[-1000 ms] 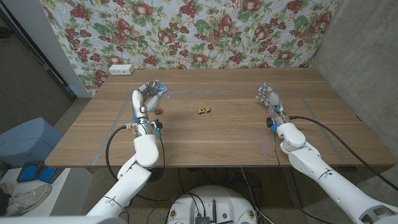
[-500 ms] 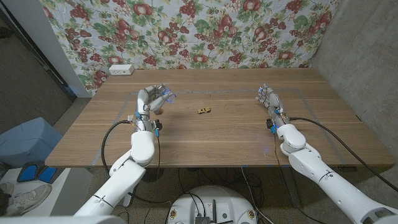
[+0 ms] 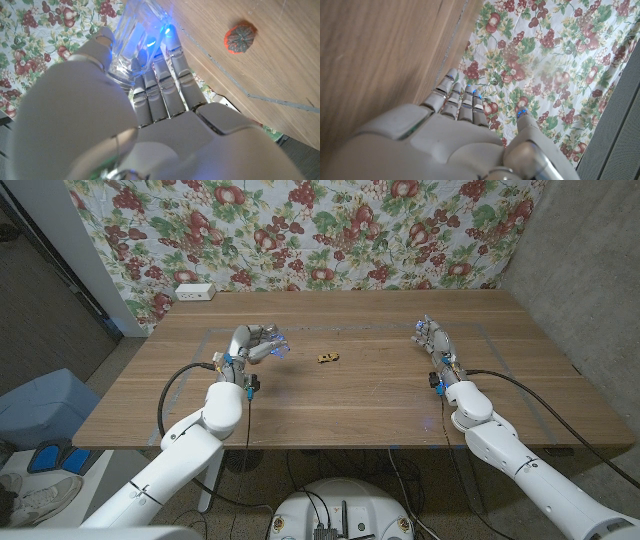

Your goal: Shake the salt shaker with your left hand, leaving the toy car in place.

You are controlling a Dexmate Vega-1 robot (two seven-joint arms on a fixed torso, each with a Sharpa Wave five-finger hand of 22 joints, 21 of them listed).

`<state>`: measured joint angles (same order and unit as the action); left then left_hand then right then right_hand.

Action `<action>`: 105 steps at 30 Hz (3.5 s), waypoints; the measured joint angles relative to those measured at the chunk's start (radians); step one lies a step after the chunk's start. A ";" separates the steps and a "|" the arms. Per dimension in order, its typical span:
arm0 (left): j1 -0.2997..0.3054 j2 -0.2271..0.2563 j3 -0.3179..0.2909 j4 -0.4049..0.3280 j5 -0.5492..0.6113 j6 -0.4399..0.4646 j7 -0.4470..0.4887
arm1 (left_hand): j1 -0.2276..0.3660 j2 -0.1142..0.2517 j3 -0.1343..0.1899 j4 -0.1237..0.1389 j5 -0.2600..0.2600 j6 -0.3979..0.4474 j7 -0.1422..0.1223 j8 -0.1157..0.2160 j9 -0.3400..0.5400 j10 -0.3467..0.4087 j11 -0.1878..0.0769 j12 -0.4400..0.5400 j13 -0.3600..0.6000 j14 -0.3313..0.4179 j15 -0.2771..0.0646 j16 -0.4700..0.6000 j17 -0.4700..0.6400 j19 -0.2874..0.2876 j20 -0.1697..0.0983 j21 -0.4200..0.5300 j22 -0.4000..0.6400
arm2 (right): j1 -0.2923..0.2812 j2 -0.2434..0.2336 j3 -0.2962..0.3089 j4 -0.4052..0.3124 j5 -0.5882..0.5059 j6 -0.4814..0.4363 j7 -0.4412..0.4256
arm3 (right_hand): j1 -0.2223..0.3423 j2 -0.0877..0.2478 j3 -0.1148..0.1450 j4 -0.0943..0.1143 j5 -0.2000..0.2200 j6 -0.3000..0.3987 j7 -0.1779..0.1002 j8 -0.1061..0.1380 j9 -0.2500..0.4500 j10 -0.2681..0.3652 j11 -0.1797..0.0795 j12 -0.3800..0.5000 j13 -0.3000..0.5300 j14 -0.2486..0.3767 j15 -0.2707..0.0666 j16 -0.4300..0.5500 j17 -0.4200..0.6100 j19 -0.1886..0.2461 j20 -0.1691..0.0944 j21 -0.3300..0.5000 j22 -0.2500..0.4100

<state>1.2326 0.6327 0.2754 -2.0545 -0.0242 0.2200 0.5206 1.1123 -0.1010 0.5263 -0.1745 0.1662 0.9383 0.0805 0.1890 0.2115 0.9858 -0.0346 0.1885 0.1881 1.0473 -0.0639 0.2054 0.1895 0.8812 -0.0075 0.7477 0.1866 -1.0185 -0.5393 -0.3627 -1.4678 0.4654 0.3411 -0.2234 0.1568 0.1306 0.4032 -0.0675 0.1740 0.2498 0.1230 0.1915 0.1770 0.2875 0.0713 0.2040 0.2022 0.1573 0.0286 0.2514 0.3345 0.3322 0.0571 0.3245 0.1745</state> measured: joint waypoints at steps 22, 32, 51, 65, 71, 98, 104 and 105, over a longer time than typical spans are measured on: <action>-0.017 -0.005 0.030 0.074 0.007 -0.138 0.080 | 0.000 0.000 0.000 0.000 0.005 0.000 0.000 -0.001 0.000 0.001 -0.001 0.000 0.001 0.000 0.000 0.002 -0.002 -0.002 -0.002 0.001 0.000 | 0.001 0.000 0.003 -0.003 -0.004 -0.011 -0.008 | 0.000 0.000 0.000 0.000 0.000 0.000 0.000 0.000 0.000 0.000 0.000 0.000 0.000 0.000 0.000 0.000 -0.005 0.000 0.000 -0.007 0.000; -0.017 -0.100 0.026 0.184 0.044 -0.347 0.201 | 0.002 -0.002 0.000 0.000 0.004 0.000 0.000 0.000 0.000 0.001 -0.001 0.000 0.001 0.000 0.000 0.002 -0.001 -0.005 -0.005 0.002 0.000 | 0.013 0.005 -0.001 0.009 -0.003 -0.015 -0.002 | 0.000 0.000 0.000 0.000 0.000 0.000 0.000 0.000 0.000 0.000 0.000 0.000 0.000 0.000 0.000 0.000 -0.005 0.000 0.000 -0.007 0.000; -0.032 -0.238 0.002 0.328 0.132 -0.612 0.331 | 0.004 -0.004 0.000 0.000 0.002 0.000 0.000 0.000 0.000 0.001 -0.001 0.000 0.000 -0.004 -0.004 0.000 -0.001 -0.007 -0.007 0.002 0.000 | 0.017 0.008 -0.002 0.020 0.002 -0.013 0.000 | 0.000 0.000 0.000 0.000 0.000 0.000 0.000 0.000 0.000 0.000 0.000 0.000 0.000 0.000 0.000 0.000 -0.005 0.003 -0.004 -0.015 0.000; -0.028 -0.249 -0.010 0.317 0.142 -0.590 0.293 | 0.003 -0.003 0.000 0.000 0.004 0.000 0.000 -0.001 0.000 0.001 -0.001 -0.001 0.001 -0.004 -0.004 -0.001 -0.001 -0.011 -0.011 0.002 0.000 | 0.017 0.012 -0.002 0.029 0.003 -0.003 0.001 | 0.000 0.000 0.000 0.000 0.000 0.000 0.000 0.000 0.000 0.000 0.000 0.000 0.000 0.000 0.000 0.000 -0.005 0.003 -0.004 -0.023 0.000; -0.018 -0.211 -0.010 0.253 0.120 -0.469 0.220 | 0.003 -0.003 0.000 0.000 0.004 0.000 0.000 0.001 0.000 0.001 -0.001 -0.001 0.001 -0.004 -0.004 -0.001 -0.001 -0.011 -0.011 0.002 0.000 | 0.020 0.012 -0.003 0.031 0.003 -0.003 0.004 | 0.000 0.000 0.000 0.000 0.000 0.000 0.000 0.000 0.000 0.000 0.000 0.000 0.000 0.000 0.000 0.000 -0.005 0.003 -0.004 -0.023 0.000; -0.038 -0.028 0.035 0.041 0.043 -0.052 0.040 | 0.001 -0.001 0.000 0.000 0.002 0.000 0.000 0.004 0.000 0.001 -0.001 -0.001 0.000 -0.004 -0.004 -0.002 -0.001 -0.011 -0.011 0.002 0.000 | 0.023 0.012 -0.005 0.040 0.014 0.003 0.018 | 0.000 0.000 0.000 0.000 0.000 0.000 0.000 0.000 0.000 0.000 0.000 0.000 0.000 0.000 0.000 0.000 -0.005 0.003 -0.003 -0.030 0.000; -0.045 -0.012 0.045 0.033 0.024 0.003 0.025 | 0.001 -0.001 0.000 0.000 0.004 0.000 0.000 0.003 0.000 0.001 -0.001 -0.001 0.000 -0.004 -0.004 -0.002 -0.001 -0.011 -0.011 0.002 0.000 | 0.022 0.012 -0.002 0.048 0.017 0.007 0.021 | 0.000 0.000 0.000 0.000 0.000 0.000 0.000 0.000 0.000 0.000 0.000 0.000 0.000 0.000 0.000 0.000 -0.005 0.003 -0.003 -0.030 0.000; -0.045 -0.011 0.046 0.033 0.024 0.003 0.025 | 0.001 -0.001 0.000 0.000 0.004 0.000 0.000 0.003 0.000 0.001 -0.001 -0.001 0.000 -0.004 -0.004 -0.002 -0.001 -0.011 -0.011 0.002 0.000 | 0.022 0.012 -0.002 0.048 0.017 0.008 0.022 | 0.000 0.000 0.000 0.000 0.000 0.000 0.000 0.000 0.000 0.000 0.000 0.000 0.000 0.000 0.000 0.000 -0.005 0.003 -0.003 -0.030 0.000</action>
<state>1.1873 0.6214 0.3218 -2.0214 -0.0007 0.2228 0.5455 1.1133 -0.1020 0.5263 -0.1745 0.1706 0.9385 0.0804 0.1923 0.2119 0.9873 -0.0361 0.1878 0.1883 1.0437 -0.0677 0.2039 0.1886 0.8704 -0.0183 0.7497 0.1866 -0.9961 -0.5275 -0.3648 -1.4198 0.4827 0.3491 -0.2017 0.1568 0.1306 0.4032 -0.0674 0.1740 0.2498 0.1230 0.1915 0.1771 0.2875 0.0713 0.2040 0.2023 0.1573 0.0286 0.2514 0.3297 0.3355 0.0536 0.2942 0.1743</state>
